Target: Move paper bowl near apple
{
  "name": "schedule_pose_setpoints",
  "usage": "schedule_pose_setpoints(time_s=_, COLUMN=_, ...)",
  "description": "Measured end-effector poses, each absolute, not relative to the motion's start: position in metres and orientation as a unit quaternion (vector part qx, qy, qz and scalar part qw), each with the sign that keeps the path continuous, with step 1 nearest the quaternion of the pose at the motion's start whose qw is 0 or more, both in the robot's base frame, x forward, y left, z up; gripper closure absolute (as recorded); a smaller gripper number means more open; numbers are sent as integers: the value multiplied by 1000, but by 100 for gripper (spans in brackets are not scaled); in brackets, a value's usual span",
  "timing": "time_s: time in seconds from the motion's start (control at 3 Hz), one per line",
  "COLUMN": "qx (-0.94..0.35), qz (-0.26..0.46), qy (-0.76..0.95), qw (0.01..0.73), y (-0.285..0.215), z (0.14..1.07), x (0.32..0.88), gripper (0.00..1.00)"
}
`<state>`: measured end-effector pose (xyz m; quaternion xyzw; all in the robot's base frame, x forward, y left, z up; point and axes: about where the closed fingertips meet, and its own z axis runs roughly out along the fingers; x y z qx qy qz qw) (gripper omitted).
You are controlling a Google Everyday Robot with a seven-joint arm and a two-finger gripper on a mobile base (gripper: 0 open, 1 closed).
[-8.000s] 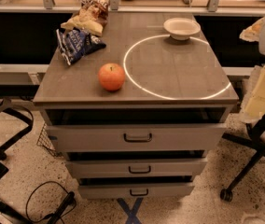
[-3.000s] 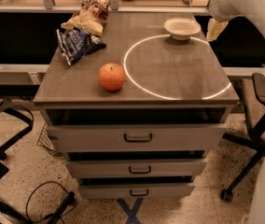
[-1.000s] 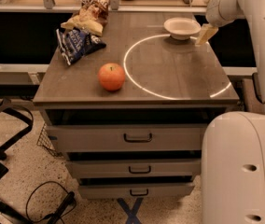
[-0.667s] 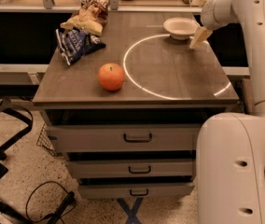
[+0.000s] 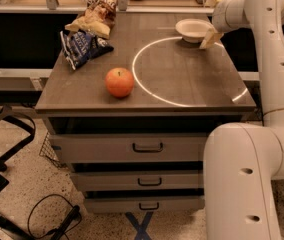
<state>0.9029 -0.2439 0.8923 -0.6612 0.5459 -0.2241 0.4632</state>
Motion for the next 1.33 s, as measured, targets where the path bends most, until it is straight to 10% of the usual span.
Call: schedule_pose_setpoints(time_s=1.33, qx=-663, qz=-235, qy=543, qw=459, y=-240, z=883, x=913, gripper=100)
